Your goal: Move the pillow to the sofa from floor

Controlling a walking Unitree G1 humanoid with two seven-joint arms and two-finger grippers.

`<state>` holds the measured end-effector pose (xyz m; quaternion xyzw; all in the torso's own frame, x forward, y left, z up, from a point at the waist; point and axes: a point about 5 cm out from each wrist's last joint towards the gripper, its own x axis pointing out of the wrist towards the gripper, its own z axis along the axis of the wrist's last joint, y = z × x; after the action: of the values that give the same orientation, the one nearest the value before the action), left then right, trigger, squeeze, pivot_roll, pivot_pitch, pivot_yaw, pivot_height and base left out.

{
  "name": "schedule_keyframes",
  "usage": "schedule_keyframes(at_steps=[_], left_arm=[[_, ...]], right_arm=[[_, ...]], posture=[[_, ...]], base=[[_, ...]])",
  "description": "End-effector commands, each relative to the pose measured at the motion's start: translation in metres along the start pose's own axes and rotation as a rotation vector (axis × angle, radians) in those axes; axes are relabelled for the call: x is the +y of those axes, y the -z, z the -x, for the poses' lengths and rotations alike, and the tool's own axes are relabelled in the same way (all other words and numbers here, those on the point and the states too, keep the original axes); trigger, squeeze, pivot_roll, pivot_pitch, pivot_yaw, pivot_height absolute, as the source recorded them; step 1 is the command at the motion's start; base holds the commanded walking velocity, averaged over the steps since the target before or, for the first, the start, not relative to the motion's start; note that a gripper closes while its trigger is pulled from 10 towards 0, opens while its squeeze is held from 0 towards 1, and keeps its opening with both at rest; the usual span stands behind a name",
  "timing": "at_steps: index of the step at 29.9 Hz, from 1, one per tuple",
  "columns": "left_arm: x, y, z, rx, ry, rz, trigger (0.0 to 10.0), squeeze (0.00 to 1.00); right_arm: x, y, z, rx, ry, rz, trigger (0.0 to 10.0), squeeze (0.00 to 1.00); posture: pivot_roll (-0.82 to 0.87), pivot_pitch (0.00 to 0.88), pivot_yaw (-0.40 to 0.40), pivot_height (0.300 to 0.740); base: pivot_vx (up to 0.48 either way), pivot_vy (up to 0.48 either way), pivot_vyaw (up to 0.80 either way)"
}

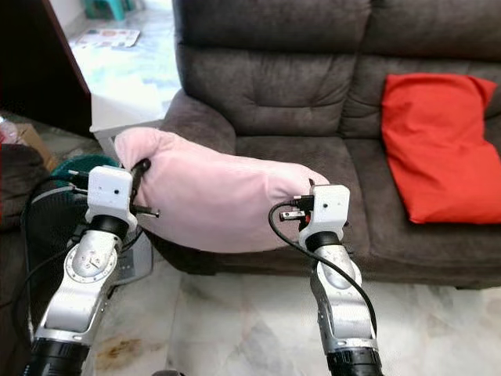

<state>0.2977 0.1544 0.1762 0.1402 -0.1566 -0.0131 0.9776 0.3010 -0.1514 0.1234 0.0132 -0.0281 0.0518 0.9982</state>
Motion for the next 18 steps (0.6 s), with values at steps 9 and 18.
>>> schedule_keyframes(at_steps=[9, 18], left_arm=[[0.005, -0.022, -0.007, -0.094, -0.022, -0.012, 10.0, 0.0], [0.009, -0.025, -0.009, -0.103, -0.043, -0.014, 10.0, 0.0]], right_arm=[[0.007, -0.029, -0.005, -0.147, -0.025, 0.0, 10.0, 0.0], [0.014, -0.032, -0.005, -0.16, -0.071, 0.049, 10.0, 0.0]], posture=[[0.19, 0.082, -0.036, 0.74], [0.19, 0.08, -0.041, 0.74]], base=[[0.283, 0.0, -0.26], [0.282, 0.0, 0.06]])
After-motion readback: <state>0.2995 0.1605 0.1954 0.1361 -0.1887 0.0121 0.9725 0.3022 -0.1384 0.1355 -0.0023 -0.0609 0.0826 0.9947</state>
